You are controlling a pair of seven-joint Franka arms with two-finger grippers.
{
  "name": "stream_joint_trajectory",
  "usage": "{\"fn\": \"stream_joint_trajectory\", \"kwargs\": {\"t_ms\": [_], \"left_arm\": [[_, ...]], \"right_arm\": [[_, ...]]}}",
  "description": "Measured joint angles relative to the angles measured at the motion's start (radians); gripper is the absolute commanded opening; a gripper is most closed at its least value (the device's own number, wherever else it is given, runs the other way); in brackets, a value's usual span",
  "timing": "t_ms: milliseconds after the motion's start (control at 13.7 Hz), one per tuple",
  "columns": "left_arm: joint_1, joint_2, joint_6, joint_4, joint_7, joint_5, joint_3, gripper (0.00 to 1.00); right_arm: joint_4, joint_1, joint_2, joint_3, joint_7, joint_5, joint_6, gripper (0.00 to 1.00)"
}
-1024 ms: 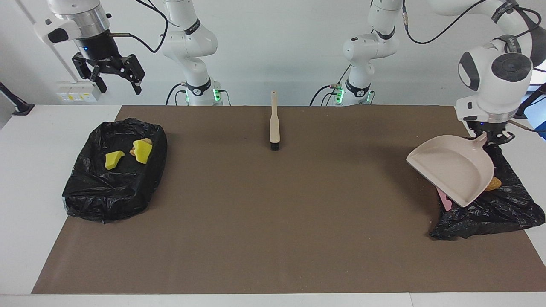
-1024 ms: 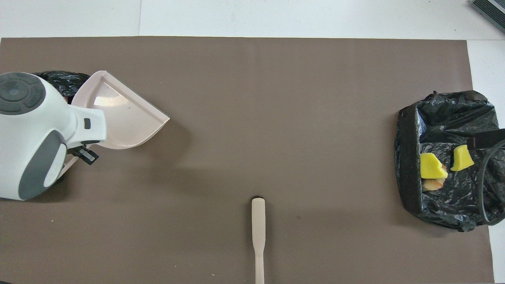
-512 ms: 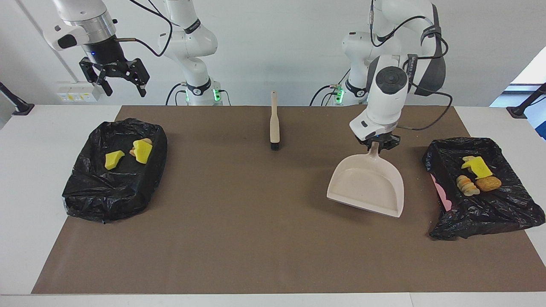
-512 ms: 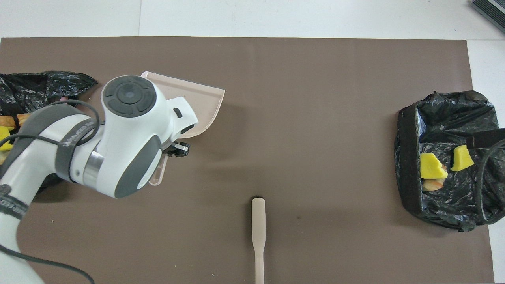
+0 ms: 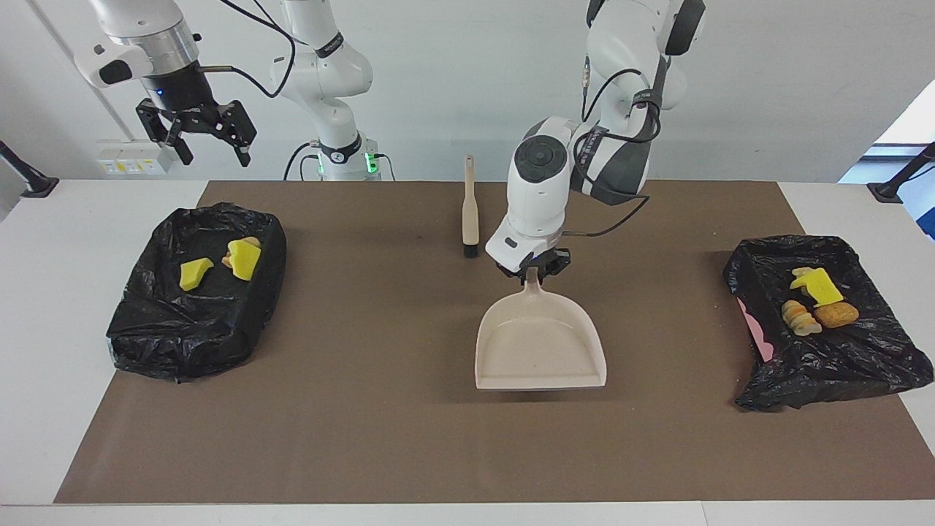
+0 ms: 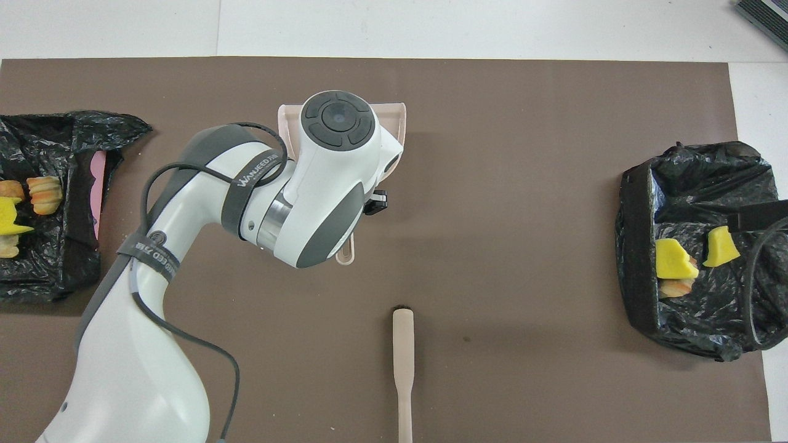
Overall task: Sweep and dump trash in bin
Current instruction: 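Bring the empty dustpan with the left gripper back to the table center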
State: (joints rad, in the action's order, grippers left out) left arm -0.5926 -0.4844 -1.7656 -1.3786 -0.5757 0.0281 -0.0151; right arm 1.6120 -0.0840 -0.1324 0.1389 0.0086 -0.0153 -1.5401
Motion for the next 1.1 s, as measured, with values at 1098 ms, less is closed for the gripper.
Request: {"fn": "stream_joint_trajectory", "kwargs": {"t_ms": [1098], "left_arm": [[-0.067,-0.253,-0.064,0.197,-0.085,-0.092,-0.041,0.01]], "right_arm": [[0.0,-0.001,0.004,-0.001,-0.051,0.0,-0.001,1.0]]}}
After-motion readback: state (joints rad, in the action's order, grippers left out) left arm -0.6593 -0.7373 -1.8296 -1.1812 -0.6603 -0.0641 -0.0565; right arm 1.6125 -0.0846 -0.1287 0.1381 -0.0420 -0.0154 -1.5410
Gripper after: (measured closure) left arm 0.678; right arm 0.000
